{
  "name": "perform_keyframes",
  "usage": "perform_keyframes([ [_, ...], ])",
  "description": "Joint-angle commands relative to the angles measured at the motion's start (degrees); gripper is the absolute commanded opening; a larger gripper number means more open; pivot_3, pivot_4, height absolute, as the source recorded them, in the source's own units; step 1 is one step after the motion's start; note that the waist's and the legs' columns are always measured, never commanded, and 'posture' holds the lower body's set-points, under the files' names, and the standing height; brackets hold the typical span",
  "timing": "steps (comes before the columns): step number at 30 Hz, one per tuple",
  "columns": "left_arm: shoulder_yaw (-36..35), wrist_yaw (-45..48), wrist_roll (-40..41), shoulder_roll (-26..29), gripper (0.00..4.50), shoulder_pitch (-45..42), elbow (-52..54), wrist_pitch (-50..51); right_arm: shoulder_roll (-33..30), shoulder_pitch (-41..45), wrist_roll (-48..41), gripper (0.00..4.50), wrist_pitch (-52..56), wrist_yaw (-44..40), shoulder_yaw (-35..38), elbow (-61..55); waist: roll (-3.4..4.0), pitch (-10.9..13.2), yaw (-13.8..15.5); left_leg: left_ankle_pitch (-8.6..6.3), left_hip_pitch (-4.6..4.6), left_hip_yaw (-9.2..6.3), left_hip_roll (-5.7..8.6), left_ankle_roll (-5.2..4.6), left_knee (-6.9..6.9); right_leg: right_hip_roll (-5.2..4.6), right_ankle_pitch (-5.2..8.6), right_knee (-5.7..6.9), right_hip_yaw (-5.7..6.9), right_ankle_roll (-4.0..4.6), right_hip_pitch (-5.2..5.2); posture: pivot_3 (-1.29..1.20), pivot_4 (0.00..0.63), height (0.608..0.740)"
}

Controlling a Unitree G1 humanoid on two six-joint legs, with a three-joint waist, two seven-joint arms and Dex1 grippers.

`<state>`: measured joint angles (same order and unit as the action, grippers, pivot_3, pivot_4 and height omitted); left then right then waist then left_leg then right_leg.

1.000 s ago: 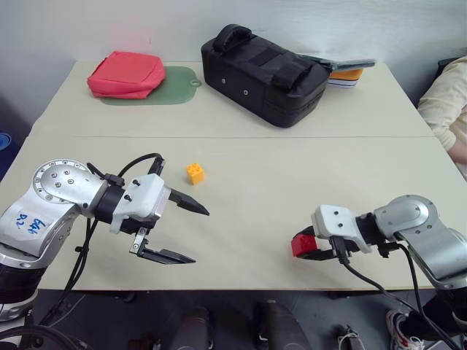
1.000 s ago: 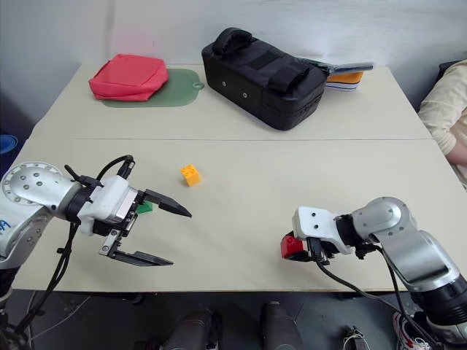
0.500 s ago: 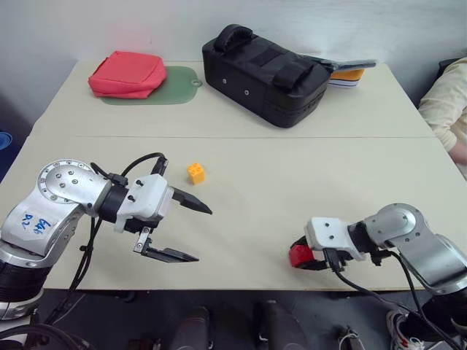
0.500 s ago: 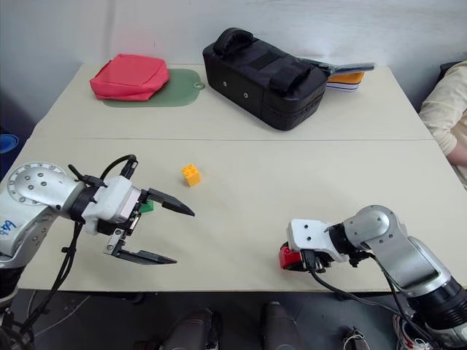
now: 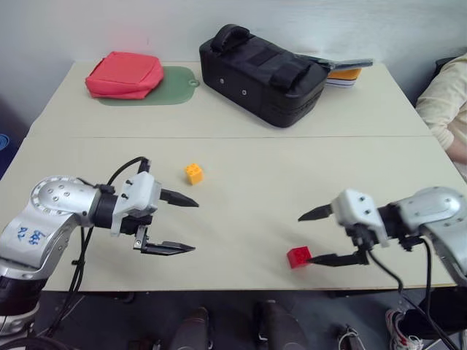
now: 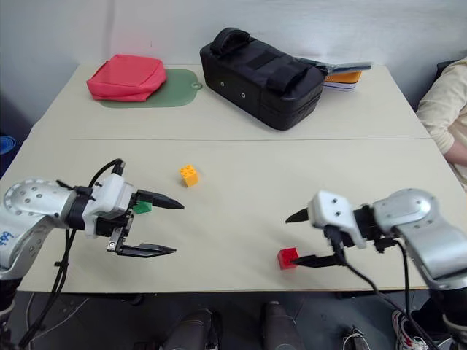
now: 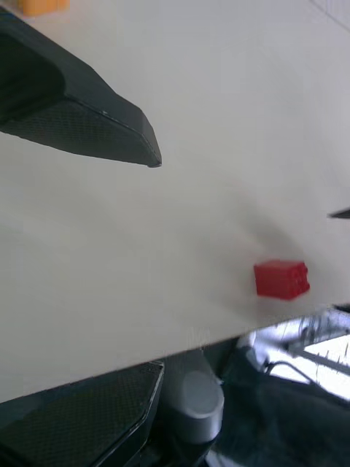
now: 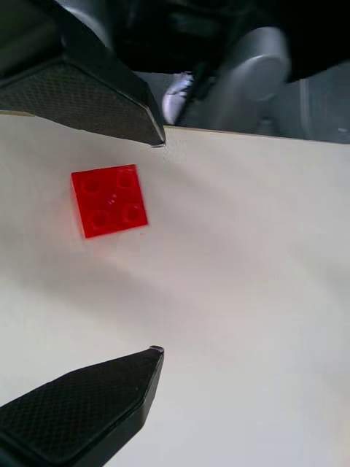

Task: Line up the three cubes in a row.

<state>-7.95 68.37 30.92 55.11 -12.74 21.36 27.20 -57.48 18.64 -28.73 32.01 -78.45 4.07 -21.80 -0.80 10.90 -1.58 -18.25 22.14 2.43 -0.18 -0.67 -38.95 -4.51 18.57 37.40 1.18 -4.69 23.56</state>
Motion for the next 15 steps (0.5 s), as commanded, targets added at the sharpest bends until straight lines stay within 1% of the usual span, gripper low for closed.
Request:
perform_keyframes([
  [1,-11.5,-3.6,-2.1,0.2,4.50,10.1,-1.4,-0.5,-1.5,2.1,-6.0,4.48,2.9,-0.4,6.9,3.3,0.00,0.0,-0.1,-0.02,-0.01,0.00,0.00,-0.02,0.02,-0.01,0.00,-0.13,-0.01,0.00,0.00,0.00,0.150,0.740],
  [5,-25.8,-7.2,-5.4,-2.5,4.50,24.3,-5.3,-2.3,-2.7,3.3,-7.6,4.48,2.0,-1.8,9.8,7.1,0.00,0.0,0.0,-0.14,-0.06,-0.02,-0.02,-0.23,0.25,-0.04,0.01,-0.39,0.02,0.02,-0.03,0.00,0.150,0.740],
  [8,-31.7,-8.9,-7.2,-5.0,4.50,30.9,-6.7,-4.6,-2.5,5.0,-8.0,4.48,2.1,-1.1,9.9,8.8,0.00,0.0,0.1,-0.16,-0.07,-0.02,0.00,-0.25,0.33,-0.10,0.01,-0.48,0.04,0.02,-0.03,0.00,0.150,0.740],
  [10,-33.2,-9.3,-8.0,-6.4,4.50,33.8,-6.9,-6.3,-1.9,6.5,-7.7,4.48,1.6,-0.7,8.9,9.6,0.00,0.0,0.2,-0.20,-0.09,-0.03,0.06,-0.29,0.42,-0.20,0.01,-0.50,0.07,0.02,-0.05,0.00,0.150,0.740],
  [12,-32.8,-9.8,-8.4,-6.8,4.50,34.4,-7.2,-7.6,-1.3,7.9,-7.3,4.48,1.2,-0.3,7.7,10.1,-0.02,0.0,0.4,-0.19,-0.14,-0.04,0.17,-0.30,0.58,-0.31,0.01,-0.53,0.07,0.02,-0.05,0.00,0.150,0.740],
  [15,-29.3,-8.6,-9.0,-4.7,4.50,30.5,-9.9,-10.2,-0.8,8.8,-7.3,4.48,0.9,-0.5,6.2,9.7,-0.02,0.0,0.8,-0.16,-0.16,-0.11,0.20,-0.27,0.68,-0.34,0.01,-0.54,0.12,0.02,-0.05,0.00,0.150,0.740],
])
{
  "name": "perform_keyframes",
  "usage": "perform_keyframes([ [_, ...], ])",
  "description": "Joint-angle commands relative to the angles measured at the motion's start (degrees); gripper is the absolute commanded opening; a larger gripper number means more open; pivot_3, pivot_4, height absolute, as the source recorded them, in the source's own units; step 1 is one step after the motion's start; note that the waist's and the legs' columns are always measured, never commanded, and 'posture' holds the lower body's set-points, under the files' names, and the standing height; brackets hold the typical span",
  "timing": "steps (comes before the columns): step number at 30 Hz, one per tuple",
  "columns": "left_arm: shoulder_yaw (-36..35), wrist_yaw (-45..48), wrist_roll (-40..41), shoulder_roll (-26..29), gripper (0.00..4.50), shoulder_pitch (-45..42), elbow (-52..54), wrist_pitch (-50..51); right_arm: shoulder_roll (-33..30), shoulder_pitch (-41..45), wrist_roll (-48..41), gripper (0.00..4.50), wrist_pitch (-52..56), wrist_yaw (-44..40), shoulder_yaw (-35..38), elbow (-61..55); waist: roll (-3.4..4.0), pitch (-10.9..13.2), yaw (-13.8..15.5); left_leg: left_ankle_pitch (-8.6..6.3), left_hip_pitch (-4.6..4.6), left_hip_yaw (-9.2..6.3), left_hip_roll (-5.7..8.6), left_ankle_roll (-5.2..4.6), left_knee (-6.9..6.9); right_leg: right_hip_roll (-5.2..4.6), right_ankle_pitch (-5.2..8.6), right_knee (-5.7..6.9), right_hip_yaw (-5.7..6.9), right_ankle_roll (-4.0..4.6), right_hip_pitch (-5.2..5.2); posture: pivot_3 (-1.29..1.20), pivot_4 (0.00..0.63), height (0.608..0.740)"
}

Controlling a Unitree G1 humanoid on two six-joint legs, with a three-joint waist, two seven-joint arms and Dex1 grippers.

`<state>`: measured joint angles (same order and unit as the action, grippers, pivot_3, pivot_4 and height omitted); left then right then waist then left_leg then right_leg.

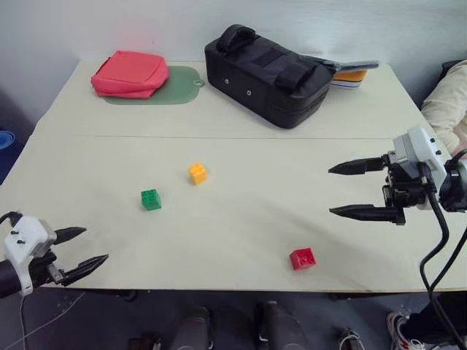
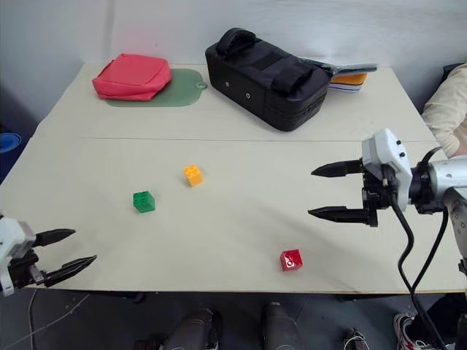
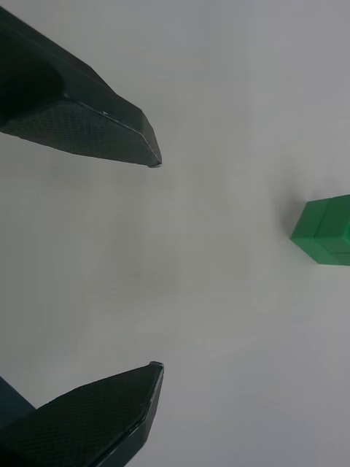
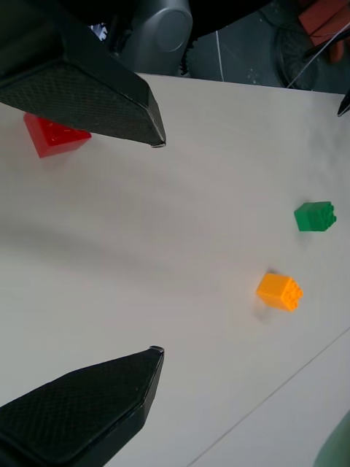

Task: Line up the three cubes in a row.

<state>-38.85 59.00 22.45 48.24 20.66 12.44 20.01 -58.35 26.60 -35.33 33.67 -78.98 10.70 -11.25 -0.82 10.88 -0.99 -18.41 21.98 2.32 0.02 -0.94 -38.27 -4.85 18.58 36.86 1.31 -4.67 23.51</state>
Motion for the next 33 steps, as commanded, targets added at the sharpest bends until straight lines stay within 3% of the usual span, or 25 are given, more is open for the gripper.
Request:
perform_keyframes([
  [1,2.9,1.1,-1.0,3.1,4.50,-4.9,-2.3,-3.9,0.1,0.9,-0.6,4.48,-0.9,0.0,-0.7,-1.0,0.00,0.0,0.3,0.01,0.00,-0.02,0.00,0.02,0.02,0.00,0.00,0.00,0.02,0.01,0.00,0.00,0.150,0.740],
  [7,17.6,5.9,-4.9,9.1,4.50,-25.7,-16.6,-9.3,0.3,0.3,-1.8,4.48,0.0,1.2,-0.7,-3.7,0.01,0.0,0.6,0.05,0.02,-0.02,0.02,0.06,0.08,0.00,0.00,0.01,0.06,0.01,0.06,0.00,0.150,0.740],
  [15,37.3,16.6,-12.8,6.9,4.50,-50.6,-35.2,-15.9,0.6,-2.2,-6.3,4.48,3.3,4.5,1.1,-11.1,0.00,0.0,0.5,0.21,0.18,0.07,0.01,0.30,-0.02,0.17,-0.03,0.20,0.09,-0.05,0.13,0.00,0.150,0.740],
  [26,45.3,16.2,-20.9,1.9,4.50,-61.8,-50.2,-23.1,-0.6,-4.9,-7.7,4.48,3.1,7.5,3.5,-14.8,-0.01,0.0,0.9,0.11,0.32,0.19,-0.04,0.05,-0.67,0.24,-0.07,0.48,0.00,-0.13,0.13,0.00,0.150,0.740],
  [29,44.2,17.1,-19.3,0.9,3.91,-62.3,-50.9,-23.7,-0.3,-4.9,-8.3,4.50,3.3,7.9,3.5,-15.1,-0.02,0.0,0.9,0.10,0.34,0.17,-0.04,0.03,-0.73,0.22,-0.09,0.48,-0.02,-0.17,0.12,0.00,0.150,0.740],
  [33,43.4,18.4,-17.8,0.7,2.67,-61.6,-50.0,-22.6,-0.1,-5.5,-8.4,4.50,3.1,8.0,3.2,-15.4,-0.03,0.0,0.9,0.10,0.34,0.16,-0.04,0.04,-0.74,0.21,-0.09,0.48,-0.02,-0.17,0.12,0.00,0.150,0.740],
])
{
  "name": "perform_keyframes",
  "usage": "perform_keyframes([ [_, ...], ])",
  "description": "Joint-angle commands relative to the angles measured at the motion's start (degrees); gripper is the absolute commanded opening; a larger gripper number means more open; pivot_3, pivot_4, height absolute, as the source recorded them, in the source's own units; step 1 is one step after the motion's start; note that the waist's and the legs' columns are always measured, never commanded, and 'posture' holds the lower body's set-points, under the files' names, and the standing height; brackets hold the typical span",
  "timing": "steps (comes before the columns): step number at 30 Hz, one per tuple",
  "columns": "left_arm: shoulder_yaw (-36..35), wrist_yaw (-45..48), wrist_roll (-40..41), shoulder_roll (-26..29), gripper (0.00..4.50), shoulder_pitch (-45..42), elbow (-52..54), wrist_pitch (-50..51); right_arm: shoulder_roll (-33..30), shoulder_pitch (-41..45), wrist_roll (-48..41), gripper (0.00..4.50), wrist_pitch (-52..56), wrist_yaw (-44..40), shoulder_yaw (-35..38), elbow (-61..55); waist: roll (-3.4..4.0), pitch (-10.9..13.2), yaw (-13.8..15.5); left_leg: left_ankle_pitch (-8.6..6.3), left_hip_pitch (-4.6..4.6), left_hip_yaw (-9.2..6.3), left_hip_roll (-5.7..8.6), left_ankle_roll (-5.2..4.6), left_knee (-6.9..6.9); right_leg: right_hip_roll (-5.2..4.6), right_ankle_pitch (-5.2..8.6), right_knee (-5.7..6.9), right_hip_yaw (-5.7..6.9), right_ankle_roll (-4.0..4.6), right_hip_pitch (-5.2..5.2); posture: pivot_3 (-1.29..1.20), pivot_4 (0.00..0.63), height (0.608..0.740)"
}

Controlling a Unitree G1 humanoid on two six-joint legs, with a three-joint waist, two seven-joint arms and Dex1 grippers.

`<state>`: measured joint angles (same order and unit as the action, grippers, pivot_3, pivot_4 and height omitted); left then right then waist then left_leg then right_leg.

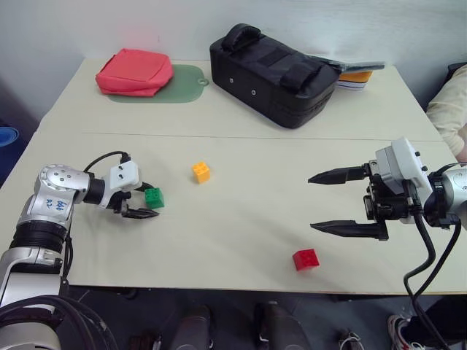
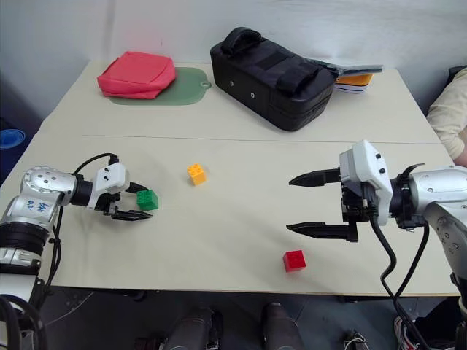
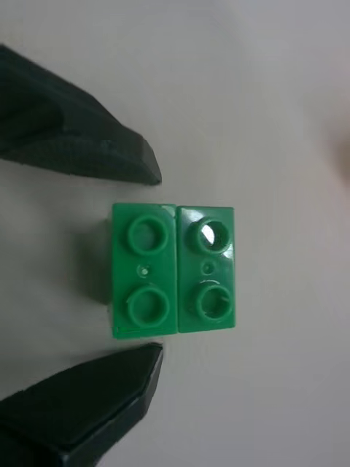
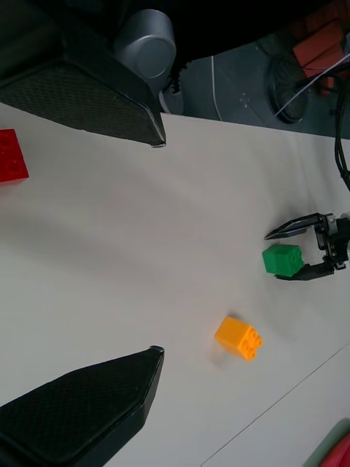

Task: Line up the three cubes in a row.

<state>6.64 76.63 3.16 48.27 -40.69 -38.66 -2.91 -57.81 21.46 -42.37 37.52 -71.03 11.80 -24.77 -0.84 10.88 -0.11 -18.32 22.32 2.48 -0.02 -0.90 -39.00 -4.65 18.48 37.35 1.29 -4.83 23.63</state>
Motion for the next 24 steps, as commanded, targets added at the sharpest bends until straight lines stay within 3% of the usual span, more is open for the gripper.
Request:
perform_keyframes([
  [1,-2.2,0.7,1.6,0.7,2.36,-0.1,1.0,0.5,-0.6,-0.5,-1.4,4.50,-0.8,0.1,2.0,-2.0,0.00,0.0,0.0,0.00,0.00,0.00,0.00,0.00,0.00,0.00,0.00,0.00,0.00,0.00,0.00,0.00,0.150,0.740],
  [4,-2.4,0.5,1.7,0.8,1.50,0.4,1.2,0.3,-0.6,-0.9,-1.5,4.50,-1.0,0.3,1.9,-2.2,0.00,0.0,-0.1,0.00,0.00,-0.01,-0.01,0.01,0.00,0.01,0.00,0.00,0.00,0.00,0.01,0.00,0.150,0.740],
  [10,-3.2,4.4,5.3,1.4,1.52,4.9,12.0,2.8,-0.7,-1.7,-1.6,4.50,-1.2,0.3,1.9,-2.6,0.00,0.0,-0.1,0.00,0.00,-0.01,-0.01,0.01,0.00,-0.01,0.00,-0.01,-0.01,0.00,0.00,0.00,0.150,0.740],
  [13,-1.1,3.5,5.5,1.4,1.52,10.2,28.9,6.9,-1.5,-4.2,-1.1,4.50,-1.5,-0.8,2.0,-3.6,0.00,0.0,0.0,0.00,0.01,-0.03,-0.02,0.01,0.00,-0.03,0.00,-0.02,-0.03,0.00,-0.01,0.00,0.150,0.740],
  [16,1.2,-1.1,2.3,-0.4,1.52,12.7,39.3,8.9,-2.8,-8.8,0.9,4.50,-3.8,-2.9,2.0,-5.1,0.00,0.0,0.4,-0.02,0.01,-0.17,0.00,0.01,0.02,-0.07,0.00,-0.32,-0.03,0.00,-0.12,0.00,0.150,0.740],
  [24,9.7,-7.7,1.5,-7.3,1.52,11.1,55.0,29.4,-5.6,-21.6,4.5,4.50,-9.7,-7.9,4.0,-7.9,0.00,0.0,0.6,-0.07,-0.01,-0.19,0.03,-0.11,-0.04,0.09,-0.07,-0.28,-0.07,-0.13,-0.25,0.00,0.150,0.740],
])
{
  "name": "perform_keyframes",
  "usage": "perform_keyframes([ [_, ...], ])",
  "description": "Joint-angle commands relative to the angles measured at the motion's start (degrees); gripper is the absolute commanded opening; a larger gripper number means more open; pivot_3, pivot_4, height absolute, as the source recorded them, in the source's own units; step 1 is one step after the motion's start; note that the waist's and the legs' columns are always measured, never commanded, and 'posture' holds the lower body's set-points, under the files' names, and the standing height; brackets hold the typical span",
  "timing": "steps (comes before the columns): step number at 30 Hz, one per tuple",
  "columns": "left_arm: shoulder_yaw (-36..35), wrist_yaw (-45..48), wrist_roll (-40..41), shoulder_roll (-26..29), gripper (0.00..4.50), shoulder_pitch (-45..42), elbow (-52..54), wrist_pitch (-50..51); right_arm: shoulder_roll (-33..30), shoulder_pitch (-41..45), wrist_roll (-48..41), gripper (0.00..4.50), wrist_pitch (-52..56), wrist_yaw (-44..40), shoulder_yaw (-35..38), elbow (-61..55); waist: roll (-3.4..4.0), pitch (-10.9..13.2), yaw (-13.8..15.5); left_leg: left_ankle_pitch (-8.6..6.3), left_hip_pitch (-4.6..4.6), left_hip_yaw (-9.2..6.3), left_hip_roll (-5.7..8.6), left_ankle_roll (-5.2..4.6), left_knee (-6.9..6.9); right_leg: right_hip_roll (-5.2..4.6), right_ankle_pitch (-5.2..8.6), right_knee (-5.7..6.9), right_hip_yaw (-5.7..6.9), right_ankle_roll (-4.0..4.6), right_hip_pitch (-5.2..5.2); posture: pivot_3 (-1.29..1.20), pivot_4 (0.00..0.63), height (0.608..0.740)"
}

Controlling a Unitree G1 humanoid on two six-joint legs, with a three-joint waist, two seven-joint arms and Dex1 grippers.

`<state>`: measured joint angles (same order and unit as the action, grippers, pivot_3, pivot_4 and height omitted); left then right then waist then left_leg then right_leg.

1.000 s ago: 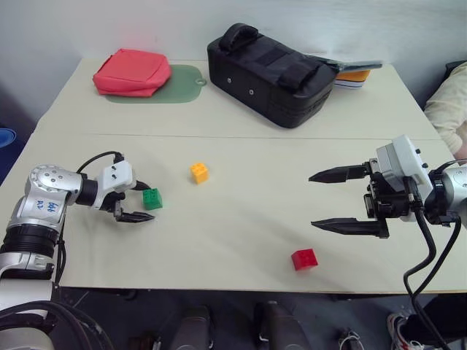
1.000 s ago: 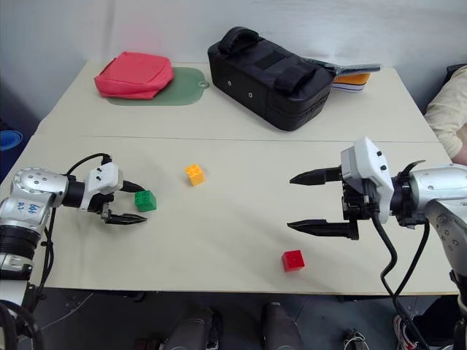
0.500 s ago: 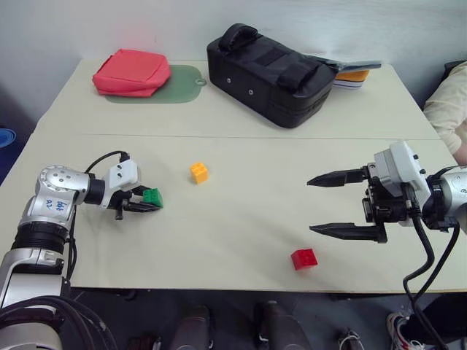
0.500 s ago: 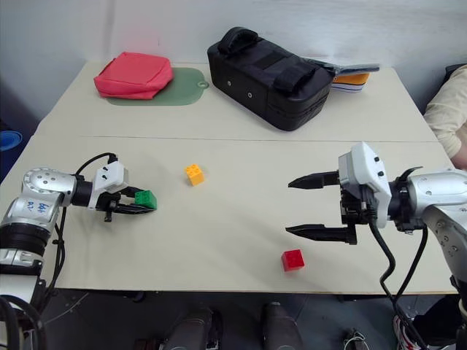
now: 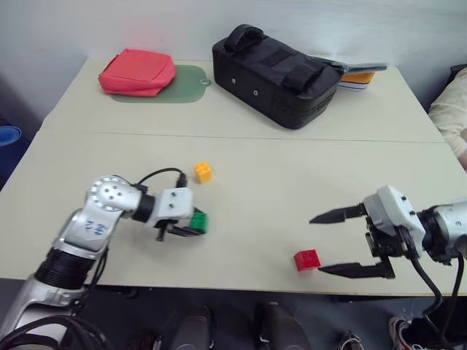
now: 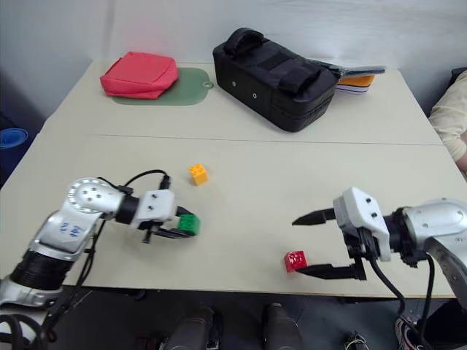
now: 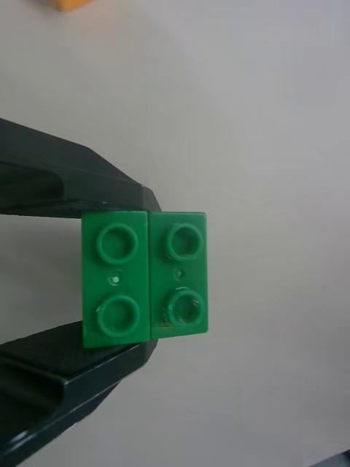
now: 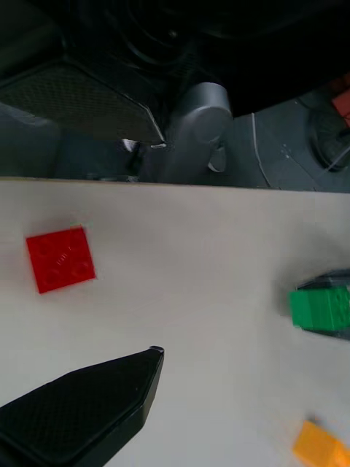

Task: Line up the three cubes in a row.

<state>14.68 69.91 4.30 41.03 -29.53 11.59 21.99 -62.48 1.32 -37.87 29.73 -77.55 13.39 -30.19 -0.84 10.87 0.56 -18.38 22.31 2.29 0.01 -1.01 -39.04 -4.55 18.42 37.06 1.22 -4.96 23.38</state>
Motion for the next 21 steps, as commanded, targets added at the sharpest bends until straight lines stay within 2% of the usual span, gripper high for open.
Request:
perform_keyframes([
  [1,2.2,-1.1,0.7,-0.2,1.52,0.5,6.0,5.7,-0.8,-1.7,-0.4,4.50,-1.8,-1.2,2.7,-2.7,0.00,0.0,-0.4,0.01,0.00,0.02,0.00,0.02,0.00,0.01,0.00,0.01,-0.03,0.00,0.01,0.00,0.150,0.740],
  [6,7.6,-4.8,-1.1,-2.1,1.52,2.9,10.9,11.6,-0.6,-2.8,-1.9,4.50,-0.5,-0.1,3.8,-4.0,0.00,0.0,-0.5,0.03,-0.11,0.02,-0.03,0.05,0.02,0.05,0.00,-0.07,-0.09,0.00,0.00,0.00,0.150,0.740],
  [10,11.9,-7.5,-3.5,-3.5,1.52,3.0,13.2,11.9,-1.1,-5.2,-2.7,4.50,0.2,-0.9,5.3,-5.2,0.00,0.0,-0.2,0.02,-0.10,0.00,-0.01,0.04,0.00,0.03,0.00,-0.09,-0.10,0.00,-0.02,0.00,0.150,0.740],
  [16,14.6,-11.8,-4.0,-7.3,1.52,2.9,15.0,16.0,-1.1,-4.7,-3.2,4.50,0.9,0.2,5.3,-5.4,0.00,0.0,0.6,0.02,-0.12,-0.01,0.01,-0.02,-0.03,0.01,-0.01,-0.13,-0.12,-0.01,-0.07,0.00,0.150,0.740],
  [21,15.5,-12.8,-3.9,-8.3,1.52,2.0,14.7,16.3,-1.0,-5.8,-3.8,4.50,1.2,0.5,6.0,-6.3,0.00,0.0,0.8,0.03,-0.12,-0.01,0.02,0.01,-0.03,0.02,-0.01,-0.13,-0.12,-0.01,-0.06,0.00,0.150,0.740],
])
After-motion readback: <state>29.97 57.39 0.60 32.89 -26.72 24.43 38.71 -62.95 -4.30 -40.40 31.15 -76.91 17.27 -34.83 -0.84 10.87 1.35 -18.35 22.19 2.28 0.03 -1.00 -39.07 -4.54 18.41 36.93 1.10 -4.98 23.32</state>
